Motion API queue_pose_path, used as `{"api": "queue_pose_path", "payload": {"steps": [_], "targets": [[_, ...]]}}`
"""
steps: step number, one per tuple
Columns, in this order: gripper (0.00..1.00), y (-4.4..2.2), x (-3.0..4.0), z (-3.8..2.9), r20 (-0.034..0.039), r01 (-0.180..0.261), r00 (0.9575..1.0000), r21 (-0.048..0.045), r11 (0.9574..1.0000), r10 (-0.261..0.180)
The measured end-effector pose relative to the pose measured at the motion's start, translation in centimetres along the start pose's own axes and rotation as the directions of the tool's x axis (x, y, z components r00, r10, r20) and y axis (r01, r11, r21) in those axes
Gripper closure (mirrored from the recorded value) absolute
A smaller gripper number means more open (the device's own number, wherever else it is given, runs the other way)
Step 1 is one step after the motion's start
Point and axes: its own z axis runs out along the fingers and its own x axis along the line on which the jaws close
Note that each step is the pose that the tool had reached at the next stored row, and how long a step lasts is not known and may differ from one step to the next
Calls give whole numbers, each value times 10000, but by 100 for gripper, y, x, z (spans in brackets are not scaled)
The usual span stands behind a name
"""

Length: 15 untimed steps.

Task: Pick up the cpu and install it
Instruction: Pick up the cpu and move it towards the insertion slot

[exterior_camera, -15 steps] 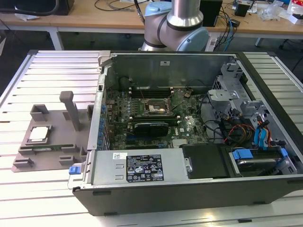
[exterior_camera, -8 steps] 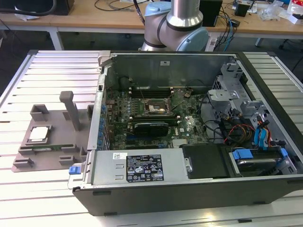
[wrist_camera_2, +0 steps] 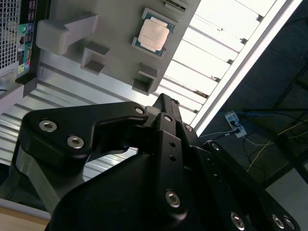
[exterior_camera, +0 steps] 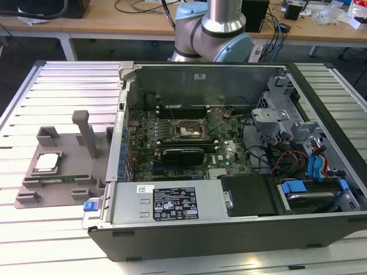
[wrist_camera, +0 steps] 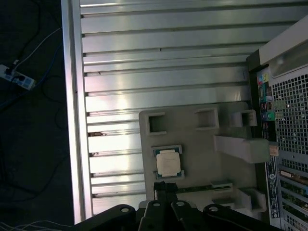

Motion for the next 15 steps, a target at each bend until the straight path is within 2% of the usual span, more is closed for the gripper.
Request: {"api": "queue_pose_path", "payload": {"steps": [1, 3, 4, 5, 6, 7, 9, 10, 12, 15], "targets": [[89, 0, 0, 0, 0, 0, 10000, 0, 10000, 0], [76, 0, 1, 0, 0, 0, 10000, -1, 10000, 0], [58, 0, 2, 0, 0, 0, 10000, 0, 10000, 0], [52, 0, 2, 0, 0, -1, 10000, 0, 10000, 1], [40, 0, 2, 0, 0, -1, 10000, 0, 10000, 1], [34, 0, 2, 0, 0, 0, 10000, 0, 10000, 0], [34, 0, 3, 0, 0, 0, 10000, 0, 10000, 0], [34, 0, 5, 0, 2, 16, 10000, 29, 10000, -16], [34, 1, 3, 0, 0, 221, 9998, 145, 9996, -221], [34, 5, 4, 7, -4, 376, 9993, 204, 9991, -376]]}}
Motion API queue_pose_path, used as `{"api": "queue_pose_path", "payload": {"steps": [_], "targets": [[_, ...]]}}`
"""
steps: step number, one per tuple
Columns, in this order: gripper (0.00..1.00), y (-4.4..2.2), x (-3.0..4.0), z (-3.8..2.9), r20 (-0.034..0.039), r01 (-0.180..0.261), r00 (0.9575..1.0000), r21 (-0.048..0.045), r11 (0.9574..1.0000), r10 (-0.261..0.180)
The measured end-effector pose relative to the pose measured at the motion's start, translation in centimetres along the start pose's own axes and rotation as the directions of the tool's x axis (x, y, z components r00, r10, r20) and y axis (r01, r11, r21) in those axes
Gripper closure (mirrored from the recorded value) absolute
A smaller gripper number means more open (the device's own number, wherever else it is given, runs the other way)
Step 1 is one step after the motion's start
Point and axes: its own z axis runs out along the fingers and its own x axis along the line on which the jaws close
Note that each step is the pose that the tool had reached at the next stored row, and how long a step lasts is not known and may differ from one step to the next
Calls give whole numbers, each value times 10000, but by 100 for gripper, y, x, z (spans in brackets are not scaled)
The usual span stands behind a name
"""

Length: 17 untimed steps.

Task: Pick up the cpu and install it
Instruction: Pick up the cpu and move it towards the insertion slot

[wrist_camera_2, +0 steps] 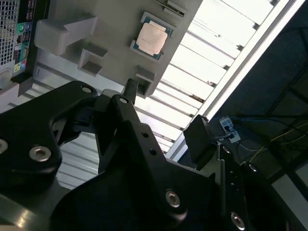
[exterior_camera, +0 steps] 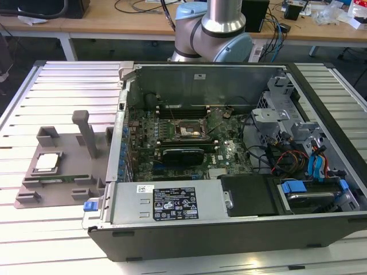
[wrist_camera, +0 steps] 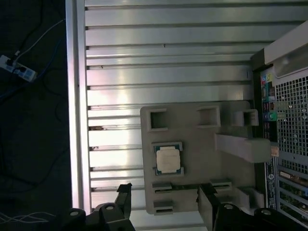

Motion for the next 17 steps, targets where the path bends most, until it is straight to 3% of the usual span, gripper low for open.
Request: {"api": "queue_pose_path", "payload": {"steps": [5, 6, 7, 8, 17], "targets": [[34, 2, 1, 41, 2, 5, 10000, 40, 10000, -5], [34, 2, 1, 41, 9, 9, 10000, 233, 9997, -9], [34, 2, 1, 41, 22, 20, 10000, 618, 9981, -21], [34, 2, 1, 41, 24, 23, 10000, 681, 9977, -25], [34, 1, 2, 95, 24, 24, 10000, 683, 9977, -26]]}}
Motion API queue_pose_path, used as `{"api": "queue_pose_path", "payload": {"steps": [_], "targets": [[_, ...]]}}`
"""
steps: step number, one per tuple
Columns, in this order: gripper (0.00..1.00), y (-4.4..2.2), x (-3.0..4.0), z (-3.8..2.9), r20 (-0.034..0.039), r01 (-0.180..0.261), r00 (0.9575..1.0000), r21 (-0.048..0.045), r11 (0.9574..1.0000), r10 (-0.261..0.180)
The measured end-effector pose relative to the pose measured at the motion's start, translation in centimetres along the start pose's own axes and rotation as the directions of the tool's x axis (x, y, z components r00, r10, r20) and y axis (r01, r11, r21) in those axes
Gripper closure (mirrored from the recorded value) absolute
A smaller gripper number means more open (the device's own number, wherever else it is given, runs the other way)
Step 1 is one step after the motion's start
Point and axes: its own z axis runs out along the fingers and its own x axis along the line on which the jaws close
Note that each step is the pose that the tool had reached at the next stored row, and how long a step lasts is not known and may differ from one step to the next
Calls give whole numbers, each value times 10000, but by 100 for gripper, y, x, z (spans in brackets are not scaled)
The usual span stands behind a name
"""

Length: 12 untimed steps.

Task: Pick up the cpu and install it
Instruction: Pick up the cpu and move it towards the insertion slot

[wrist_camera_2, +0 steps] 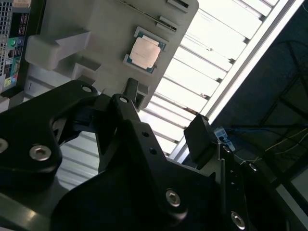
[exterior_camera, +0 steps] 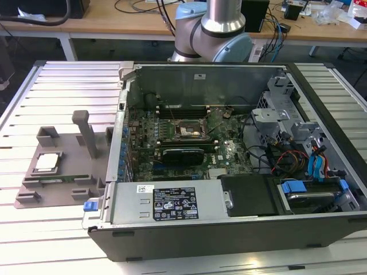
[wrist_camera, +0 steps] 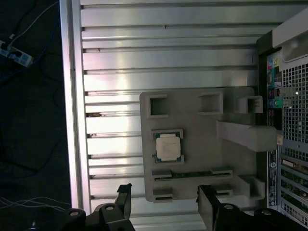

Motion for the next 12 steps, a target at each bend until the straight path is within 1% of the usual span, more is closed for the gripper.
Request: {"api": "queue_pose_path", "payload": {"steps": [5, 12], "targets": [[34, 2, 1, 34, 0, -1, 10000, 0, 10000, 1], [34, 6, 4, 132, 0, 0, 10000, 0, 10000, 0]]}}
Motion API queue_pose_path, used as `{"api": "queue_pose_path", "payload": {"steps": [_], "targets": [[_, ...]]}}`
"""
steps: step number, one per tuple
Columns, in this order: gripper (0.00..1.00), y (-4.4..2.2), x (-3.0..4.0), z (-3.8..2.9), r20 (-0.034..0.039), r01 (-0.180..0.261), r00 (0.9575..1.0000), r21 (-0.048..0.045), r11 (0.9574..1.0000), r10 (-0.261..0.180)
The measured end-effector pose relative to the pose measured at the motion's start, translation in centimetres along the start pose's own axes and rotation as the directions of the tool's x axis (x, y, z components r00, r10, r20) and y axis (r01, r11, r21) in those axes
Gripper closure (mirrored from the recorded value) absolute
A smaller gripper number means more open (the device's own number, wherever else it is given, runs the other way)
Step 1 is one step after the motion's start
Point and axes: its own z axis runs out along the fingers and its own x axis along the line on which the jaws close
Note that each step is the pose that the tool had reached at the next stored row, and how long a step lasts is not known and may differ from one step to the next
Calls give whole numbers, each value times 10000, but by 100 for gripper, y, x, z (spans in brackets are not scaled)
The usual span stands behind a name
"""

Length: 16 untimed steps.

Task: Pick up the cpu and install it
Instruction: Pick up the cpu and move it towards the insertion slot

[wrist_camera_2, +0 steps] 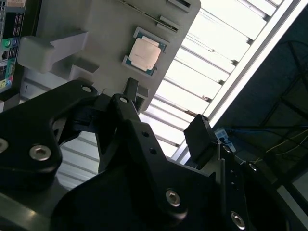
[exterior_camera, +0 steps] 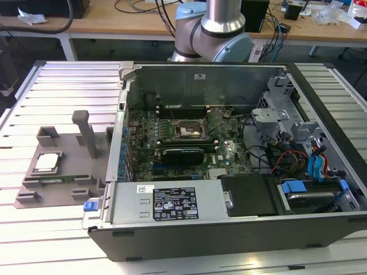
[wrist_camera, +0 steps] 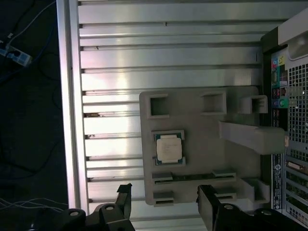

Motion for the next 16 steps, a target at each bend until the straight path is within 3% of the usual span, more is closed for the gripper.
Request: {"api": "queue_pose_path", "payload": {"steps": [10, 16], "targets": [[34, 4, 2, 88, 0, 0, 10000, -1, 10000, 0], [34, 8, 5, 173, 0, 0, 10000, 0, 10000, 0]]}}
